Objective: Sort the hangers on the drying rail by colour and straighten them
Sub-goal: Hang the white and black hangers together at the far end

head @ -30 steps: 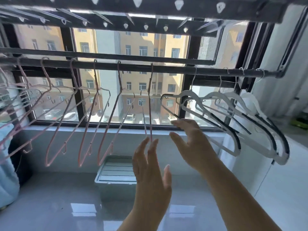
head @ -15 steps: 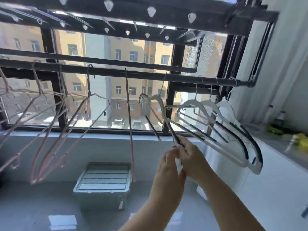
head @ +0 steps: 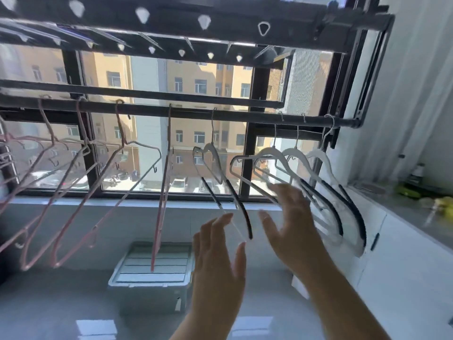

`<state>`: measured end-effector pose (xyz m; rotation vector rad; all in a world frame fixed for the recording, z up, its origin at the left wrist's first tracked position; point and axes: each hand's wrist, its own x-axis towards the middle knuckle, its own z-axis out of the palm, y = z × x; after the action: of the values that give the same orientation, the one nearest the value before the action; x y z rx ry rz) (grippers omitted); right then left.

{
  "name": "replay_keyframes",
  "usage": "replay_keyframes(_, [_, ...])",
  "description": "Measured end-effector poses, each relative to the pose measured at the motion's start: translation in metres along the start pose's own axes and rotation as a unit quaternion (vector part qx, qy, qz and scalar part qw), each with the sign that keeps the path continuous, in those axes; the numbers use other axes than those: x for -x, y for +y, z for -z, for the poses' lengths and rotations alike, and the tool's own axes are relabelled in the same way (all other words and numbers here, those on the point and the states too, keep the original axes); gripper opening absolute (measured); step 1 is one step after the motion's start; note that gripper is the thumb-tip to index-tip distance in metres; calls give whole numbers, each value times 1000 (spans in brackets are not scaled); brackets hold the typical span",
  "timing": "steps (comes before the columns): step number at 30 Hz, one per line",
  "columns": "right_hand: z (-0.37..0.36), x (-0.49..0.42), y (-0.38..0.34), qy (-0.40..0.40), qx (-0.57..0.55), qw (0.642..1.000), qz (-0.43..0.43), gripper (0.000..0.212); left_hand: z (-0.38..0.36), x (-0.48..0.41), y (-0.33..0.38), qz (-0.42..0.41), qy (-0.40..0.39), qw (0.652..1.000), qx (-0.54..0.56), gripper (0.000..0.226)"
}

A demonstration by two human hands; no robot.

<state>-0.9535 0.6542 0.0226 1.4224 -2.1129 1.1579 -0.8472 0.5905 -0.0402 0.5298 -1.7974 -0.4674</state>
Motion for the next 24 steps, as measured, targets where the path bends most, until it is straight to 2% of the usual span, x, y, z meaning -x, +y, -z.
replay_keyframes(2, [25, -8, 24, 37, 83, 995, -29, 50, -9, 2, 18, -37, -33, 998, 29, 40])
replay_keyframes(4, [40, -14, 44, -8, 147, 986, -75, 53, -22, 6, 32, -60, -95, 992, 52, 40])
replay_keyframes(6, [41, -15, 58, -80, 153, 978, -116, 49, -36, 13, 41, -78, -148, 985, 50, 42])
replay_keyframes(8, [35, -14, 65, -112, 104, 981, -120, 32, -46, 18, 45, -93, -170, 980, 46, 42])
replay_keyframes(10, [27, -14, 65, -97, -12, 987, -124, 12, -52, 22, 47, -87, -195, 975, 57, 43])
replay_keyframes(12, [22, -16, 63, -38, -83, 988, -121, 18, -55, 27, 46, -85, -205, 974, 49, 45])
replay_keyframes(14, [18, -21, 62, 30, -70, 992, -103, 24, -59, 34, 39, -68, -213, 975, 9, 51])
replay_keyframes(16, [14, -27, 60, 56, -43, 995, -75, 26, -59, 35, 34, -57, -224, 973, -28, 54])
replay_keyframes(20, [2, -52, 55, 78, -43, 995, -50, 25, -56, 33, 26, 8, -246, 969, -10, 78])
replay_keyframes(24, [-17, -67, 54, 56, -85, 991, -82, 25, -52, 34, 19, 26, -294, 954, -50, 78])
